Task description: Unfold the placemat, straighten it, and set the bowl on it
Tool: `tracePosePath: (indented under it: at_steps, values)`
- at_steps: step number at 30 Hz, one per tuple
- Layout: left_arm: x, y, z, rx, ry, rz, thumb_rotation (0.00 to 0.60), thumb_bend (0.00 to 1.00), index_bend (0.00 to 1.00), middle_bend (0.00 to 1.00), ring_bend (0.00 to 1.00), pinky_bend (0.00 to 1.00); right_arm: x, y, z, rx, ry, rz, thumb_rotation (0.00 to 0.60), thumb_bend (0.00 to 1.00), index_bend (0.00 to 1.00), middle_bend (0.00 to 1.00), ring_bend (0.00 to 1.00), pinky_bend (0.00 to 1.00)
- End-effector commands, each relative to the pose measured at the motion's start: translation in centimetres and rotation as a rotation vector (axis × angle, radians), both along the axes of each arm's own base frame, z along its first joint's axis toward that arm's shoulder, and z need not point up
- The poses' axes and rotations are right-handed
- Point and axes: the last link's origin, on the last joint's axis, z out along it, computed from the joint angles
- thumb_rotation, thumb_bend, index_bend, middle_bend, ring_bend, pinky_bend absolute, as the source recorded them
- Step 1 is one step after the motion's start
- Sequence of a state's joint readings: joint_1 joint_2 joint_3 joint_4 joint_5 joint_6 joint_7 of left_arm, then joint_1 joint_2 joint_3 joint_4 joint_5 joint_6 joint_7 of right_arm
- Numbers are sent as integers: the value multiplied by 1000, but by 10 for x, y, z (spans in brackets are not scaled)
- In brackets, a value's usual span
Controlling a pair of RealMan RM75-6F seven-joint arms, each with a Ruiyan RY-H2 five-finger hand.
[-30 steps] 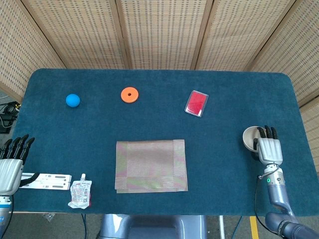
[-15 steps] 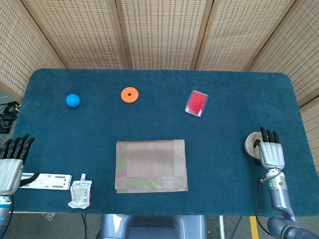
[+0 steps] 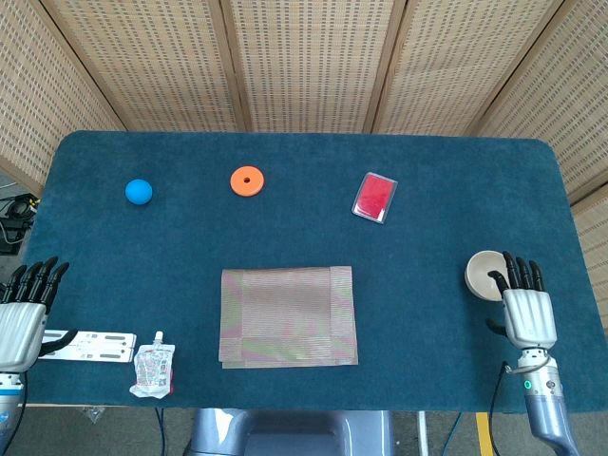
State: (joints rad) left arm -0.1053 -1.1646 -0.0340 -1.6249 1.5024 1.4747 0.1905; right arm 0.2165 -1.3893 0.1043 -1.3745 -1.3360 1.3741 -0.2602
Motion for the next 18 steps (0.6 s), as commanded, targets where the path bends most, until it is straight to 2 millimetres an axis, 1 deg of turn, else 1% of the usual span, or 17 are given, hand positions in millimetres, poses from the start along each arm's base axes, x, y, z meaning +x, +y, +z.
tracePosePath:
  at_steps: [1, 2, 4, 5, 7, 8, 9, 11, 12, 17, 18]
  values:
    - [4, 2, -5, -22, -11, -13, 600, 69, 135, 0, 0, 0, 6, 15, 8, -22, -15, 64, 600, 259, 278, 0, 0, 0]
    - [5, 3, -8, -33, -14, -19, 600, 72, 177, 0, 0, 0, 7, 16, 9, -27, -19, 77, 600, 259, 280, 0, 0, 0]
    - [13, 10, -26, -105, -2, -47, 600, 75, 219, 0, 0, 0, 8, 17, 13, -40, -36, 96, 600, 259, 286, 0, 0, 0]
    - [16, 12, -31, -122, 2, -55, 600, 78, 230, 0, 0, 0, 7, 17, 14, -39, -38, 97, 600, 259, 289, 0, 0, 0]
    - [23, 16, -42, -161, 10, -77, 600, 107, 235, 0, 0, 0, 7, 16, 14, -38, -42, 98, 600, 259, 295, 0, 0, 0]
    - [27, 17, -47, -178, 14, -89, 600, 137, 236, 0, 0, 0, 7, 16, 15, -38, -44, 99, 600, 259, 296, 0, 0, 0]
    - [34, 19, -56, -209, 23, -116, 600, 161, 237, 0, 0, 0, 7, 16, 15, -40, -49, 102, 600, 259, 297, 0, 0, 0]
    - [44, 21, -66, -243, 36, -149, 600, 199, 237, 0, 0, 0, 8, 16, 17, -44, -55, 107, 600, 259, 298, 0, 0, 0]
    - [50, 22, -73, -260, 40, -167, 600, 200, 237, 0, 0, 0, 8, 16, 18, -47, -58, 110, 600, 259, 299, 0, 0, 0]
    - [67, 24, -93, -310, 53, -220, 600, 201, 237, 0, 0, 0, 9, 18, 21, -54, -70, 115, 600, 259, 304, 0, 0, 0]
    - [75, 24, -100, -325, 48, -240, 600, 201, 235, 0, 0, 0, 9, 18, 22, -58, -73, 116, 600, 259, 305, 0, 0, 0]
